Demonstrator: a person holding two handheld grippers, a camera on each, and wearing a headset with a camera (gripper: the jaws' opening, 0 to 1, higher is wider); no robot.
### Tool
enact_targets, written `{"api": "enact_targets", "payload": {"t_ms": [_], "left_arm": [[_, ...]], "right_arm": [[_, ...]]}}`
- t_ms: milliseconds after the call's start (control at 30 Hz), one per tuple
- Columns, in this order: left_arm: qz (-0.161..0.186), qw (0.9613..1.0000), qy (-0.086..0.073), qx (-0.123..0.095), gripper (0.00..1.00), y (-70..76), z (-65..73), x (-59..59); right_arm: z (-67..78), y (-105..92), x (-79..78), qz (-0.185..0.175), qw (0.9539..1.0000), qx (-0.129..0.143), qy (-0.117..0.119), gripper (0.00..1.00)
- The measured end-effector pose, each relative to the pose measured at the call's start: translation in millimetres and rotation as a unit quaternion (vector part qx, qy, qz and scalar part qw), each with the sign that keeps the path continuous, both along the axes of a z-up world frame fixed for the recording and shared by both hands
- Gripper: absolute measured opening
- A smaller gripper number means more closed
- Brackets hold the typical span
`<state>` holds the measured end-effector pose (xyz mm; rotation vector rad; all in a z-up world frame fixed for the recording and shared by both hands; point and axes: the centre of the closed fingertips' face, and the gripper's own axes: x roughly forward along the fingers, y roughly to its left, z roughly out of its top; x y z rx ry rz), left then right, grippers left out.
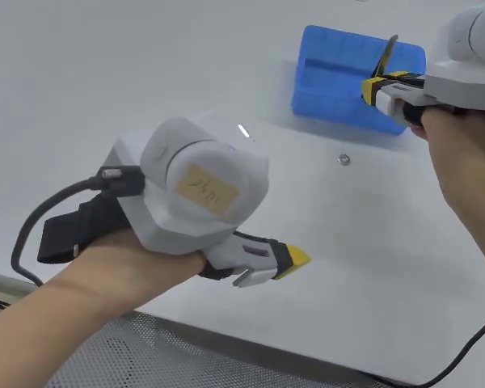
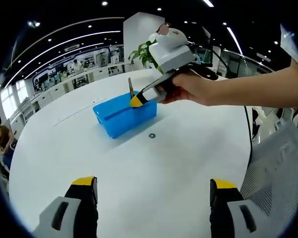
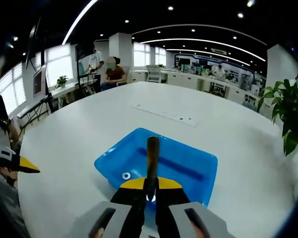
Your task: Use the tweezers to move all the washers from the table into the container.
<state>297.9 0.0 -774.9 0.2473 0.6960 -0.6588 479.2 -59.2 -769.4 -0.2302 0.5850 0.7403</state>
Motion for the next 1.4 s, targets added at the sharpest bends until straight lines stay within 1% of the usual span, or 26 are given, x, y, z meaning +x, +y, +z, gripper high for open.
{"api": "enact_targets", "payload": {"t_ms": [100,133,167,267,333,367,400,433,467,500,567,600,633,700,767,967,1033,1167,1333,1400], "left_arm": [[-0.001,1.0,0.0,0.001,0.96,-0.2,-0.3,-0.4],[-0.001,1.0,-0.001,0.001,0.96,-0.2,0.1,-0.4],[-0.001,1.0,-0.001,0.001,0.96,-0.3,0.5,-0.5],[0.0,1.0,-0.002,0.0,0.96,0.3,1.3,-0.4],[0.0,1.0,-0.002,0.0,0.96,0.5,1.4,-0.4],[-0.001,1.0,-0.002,0.0,0.96,0.4,1.5,-0.5],[-0.001,1.0,-0.002,0.0,0.96,0.3,1.7,-0.5],[-0.001,1.0,-0.003,0.001,0.96,0.0,2.0,-0.4],[-0.001,1.0,-0.003,0.0,0.96,-0.3,2.3,-0.4],[-0.002,1.0,-0.004,0.0,0.96,-0.7,2.5,-0.4],[-0.002,1.0,-0.004,-0.001,0.96,-1.7,2.9,-0.4],[-0.002,1.0,-0.004,-0.001,0.96,-2.1,2.9,-0.5],[-0.002,1.0,-0.005,-0.001,0.96,-2.4,2.8,-0.7],[-0.003,1.0,-0.005,-0.001,0.96,-2.6,2.7,-1.1],[-0.003,1.0,-0.004,0.0,0.96,-2.2,2.1,-1.4],[-0.003,1.0,-0.004,0.0,0.96,-1.8,1.4,-1.7],[-0.003,1.0,-0.004,0.0,0.96,-1.8,1.3,-1.3],[-0.004,1.0,-0.004,0.002,0.96,-1.8,0.5,-1.2],[-0.006,1.0,-0.002,0.004,0.96,-2.2,-0.6,-2.0],[-0.006,1.0,-0.001,0.005,0.95,-2.1,-1.0,-1.9]], "right_arm": [[0.7,-1.9,0.7,-0.001,1.0,-0.004,-0.004,0.02],[3.6,-3.1,0.5,-0.002,1.0,-0.003,-0.008,0.02],[7.0,-3.5,0.3,-0.002,0.9999,0.002,-0.011,0.02],[26.1,-5.1,0.4,-0.011,0.9993,0.021,-0.029,0.02],[32.4,-5.1,0.4,-0.012,0.9988,0.034,-0.033,0.02],[37.5,-4.8,1.2,-0.016,0.998,0.049,-0.037,0.02],[42.2,-4.8,0.3,-0.019,0.9975,0.057,-0.038,0.02],[48.2,-6.1,-1.1,-0.026,0.9965,0.07,-0.036,0.02],[52.0,-5.8,-2.7,-0.031,0.9955,0.084,-0.033,0.02],[56.9,-5.7,-5.8,-0.037,0.9933,0.107,-0.024,0.02],[60.4,-6.6,-10.5,-0.043,0.9908,0.128,-0.012,0.02],[60.5,-8.5,-12.2,-0.046,0.9902,0.131,-0.011,0.02],[60.0,-10.6,-14.7,-0.047,0.99,0.133,-0.007,0.02],[57.9,-12.1,-14.4,-0.05,0.9889,0.14,0.0,0.02],[54.9,-12.0,-21.2,-0.05,0.9883,0.144,0.008,0.02],[34.2,-9.8,-41.3,-0.04,0.9907,0.128,0.021,0.02],[24.3,-10.9,-43.3,-0.04,0.992,0.117,0.021,0.02],[8.7,-8.7,-53.1,-0.038,0.9926,0.111,0.032,0.02],[-1.4,-8.1,-58.4,-0.04,0.993,0.104,0.039,0.02],[-1.1,-9.0,-58.0,-0.045,0.9927,0.105,0.037,0.02]]}}
